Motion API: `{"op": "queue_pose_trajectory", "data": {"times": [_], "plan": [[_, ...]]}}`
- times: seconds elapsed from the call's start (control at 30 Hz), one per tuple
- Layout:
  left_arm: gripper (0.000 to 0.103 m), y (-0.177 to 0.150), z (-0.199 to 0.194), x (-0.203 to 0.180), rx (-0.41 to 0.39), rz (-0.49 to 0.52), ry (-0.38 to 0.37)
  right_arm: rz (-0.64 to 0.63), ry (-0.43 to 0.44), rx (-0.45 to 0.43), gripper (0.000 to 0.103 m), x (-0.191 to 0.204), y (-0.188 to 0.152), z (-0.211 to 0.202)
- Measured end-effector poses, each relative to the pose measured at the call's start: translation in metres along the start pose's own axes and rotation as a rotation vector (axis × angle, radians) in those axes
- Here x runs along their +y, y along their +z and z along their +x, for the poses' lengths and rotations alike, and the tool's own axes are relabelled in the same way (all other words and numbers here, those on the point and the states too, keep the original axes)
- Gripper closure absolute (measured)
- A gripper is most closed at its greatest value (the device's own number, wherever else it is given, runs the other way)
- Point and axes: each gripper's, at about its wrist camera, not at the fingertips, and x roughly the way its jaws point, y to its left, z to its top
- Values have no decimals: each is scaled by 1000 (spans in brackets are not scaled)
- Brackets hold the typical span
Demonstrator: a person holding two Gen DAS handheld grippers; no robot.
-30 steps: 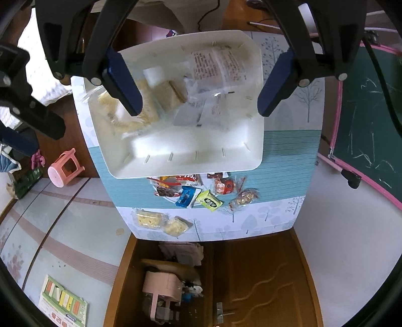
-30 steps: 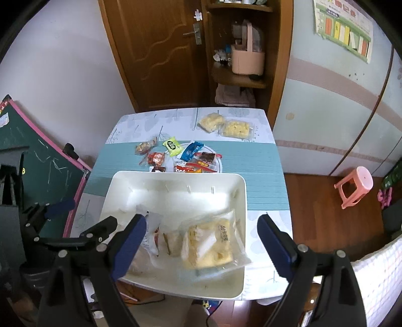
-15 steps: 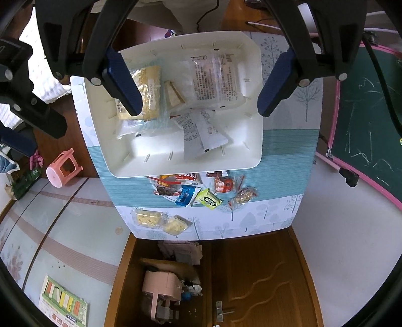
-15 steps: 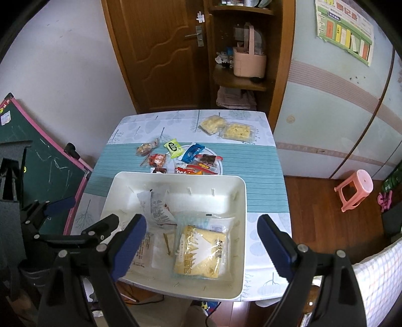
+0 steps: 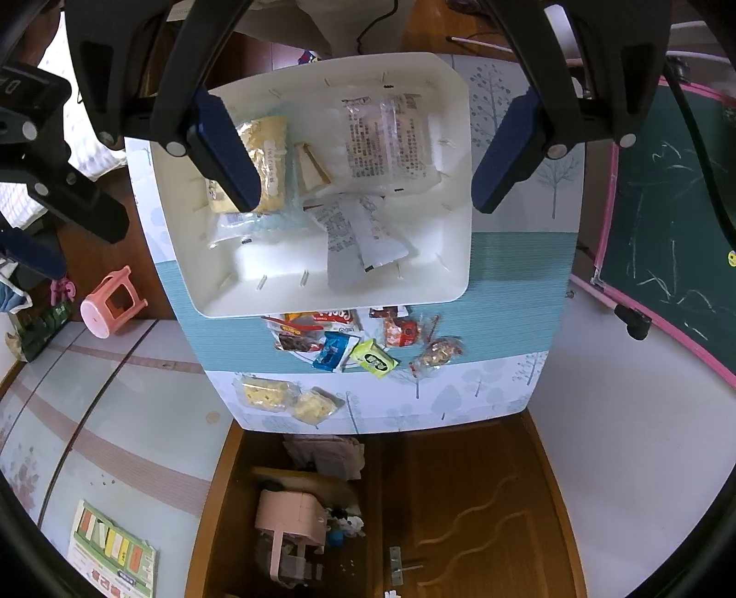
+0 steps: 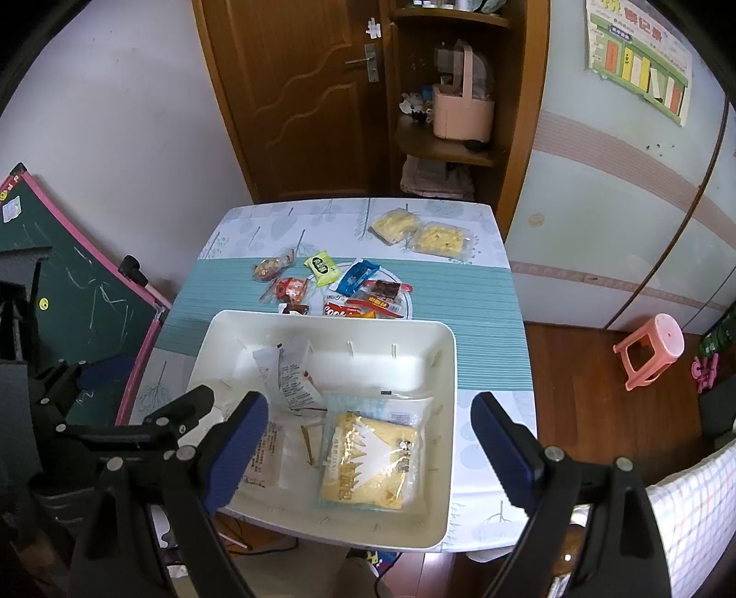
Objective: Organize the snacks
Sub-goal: 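Move both grippers back toward the small snacks on the cloth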
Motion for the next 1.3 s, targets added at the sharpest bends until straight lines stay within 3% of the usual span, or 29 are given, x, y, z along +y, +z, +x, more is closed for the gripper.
{"op": "queue_pose_trajectory", "data": {"times": [0.83,0.93,1.13,1.3], "plan": [[11,29,34,37,59,-14,-31,40,44,82,13,8,19,40],[11,41,38,44,54,-11,-36,41,56,83,15,11,26,47],[11,81,41,67,-10,24,38,30,63,107,21,17,50,63],[11,131,43,93,-76,39,64,16,81,39,22,17,98,63]]}}
